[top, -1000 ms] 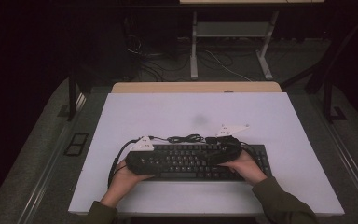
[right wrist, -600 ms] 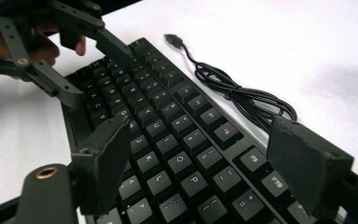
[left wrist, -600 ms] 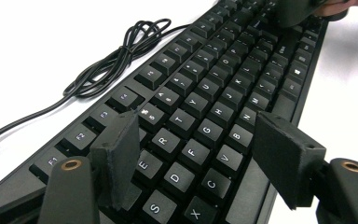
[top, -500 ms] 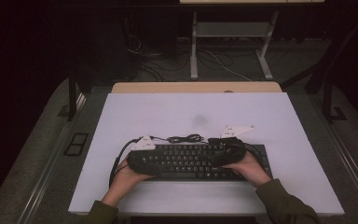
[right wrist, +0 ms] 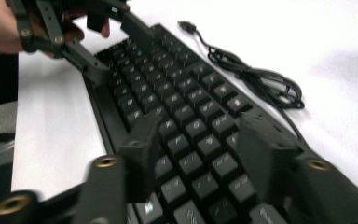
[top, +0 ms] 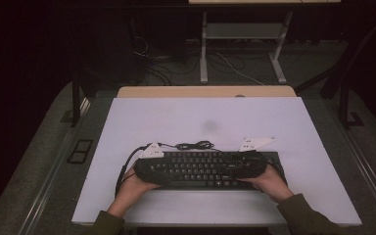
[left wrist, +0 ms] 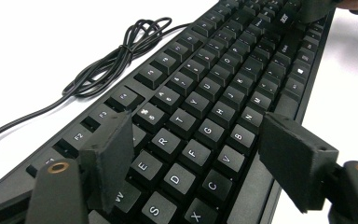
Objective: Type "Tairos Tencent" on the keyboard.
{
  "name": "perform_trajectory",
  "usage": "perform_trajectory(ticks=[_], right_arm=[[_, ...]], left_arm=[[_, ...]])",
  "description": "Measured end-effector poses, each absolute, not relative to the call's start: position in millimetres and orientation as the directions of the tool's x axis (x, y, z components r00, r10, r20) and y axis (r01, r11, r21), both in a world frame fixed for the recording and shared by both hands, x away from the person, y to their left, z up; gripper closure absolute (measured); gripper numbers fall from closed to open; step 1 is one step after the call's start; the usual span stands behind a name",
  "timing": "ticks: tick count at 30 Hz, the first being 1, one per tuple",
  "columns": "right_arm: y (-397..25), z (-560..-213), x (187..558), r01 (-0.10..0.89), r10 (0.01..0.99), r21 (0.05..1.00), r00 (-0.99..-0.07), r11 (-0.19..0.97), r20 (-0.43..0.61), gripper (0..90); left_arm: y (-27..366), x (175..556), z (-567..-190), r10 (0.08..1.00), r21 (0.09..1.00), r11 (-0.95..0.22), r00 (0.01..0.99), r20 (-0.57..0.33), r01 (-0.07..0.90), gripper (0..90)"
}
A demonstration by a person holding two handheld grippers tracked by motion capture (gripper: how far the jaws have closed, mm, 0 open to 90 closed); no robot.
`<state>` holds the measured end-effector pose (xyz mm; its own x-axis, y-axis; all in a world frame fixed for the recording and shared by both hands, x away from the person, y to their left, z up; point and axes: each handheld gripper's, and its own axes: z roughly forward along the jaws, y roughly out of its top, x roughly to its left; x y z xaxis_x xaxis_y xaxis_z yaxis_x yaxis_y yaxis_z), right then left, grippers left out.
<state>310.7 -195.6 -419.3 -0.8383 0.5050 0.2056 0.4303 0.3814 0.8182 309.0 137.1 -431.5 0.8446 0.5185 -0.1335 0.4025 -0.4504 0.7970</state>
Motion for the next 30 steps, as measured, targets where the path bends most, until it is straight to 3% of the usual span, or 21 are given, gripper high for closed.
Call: perform_trajectory(ticks=[9,15,30], right_arm=[[-207,-419,304,0.429,0.501,0.808,-0.843,0.405,0.196,77.3],[-211,-420,299,0.426,0.487,0.787,-0.853,0.446,0.186,86.9],[-215,-430,296,0.427,0.486,0.74,-0.86,0.519,0.156,89.3]], left_arm=[[136,311,-432,0.525,0.798,-0.443,0.84,-0.137,0.407,20.7],[134,312,-432,0.528,0.8,-0.439,0.838,-0.139,0.409,19.9],[127,314,-432,0.525,0.798,-0.446,0.841,-0.133,0.405,20.0]])
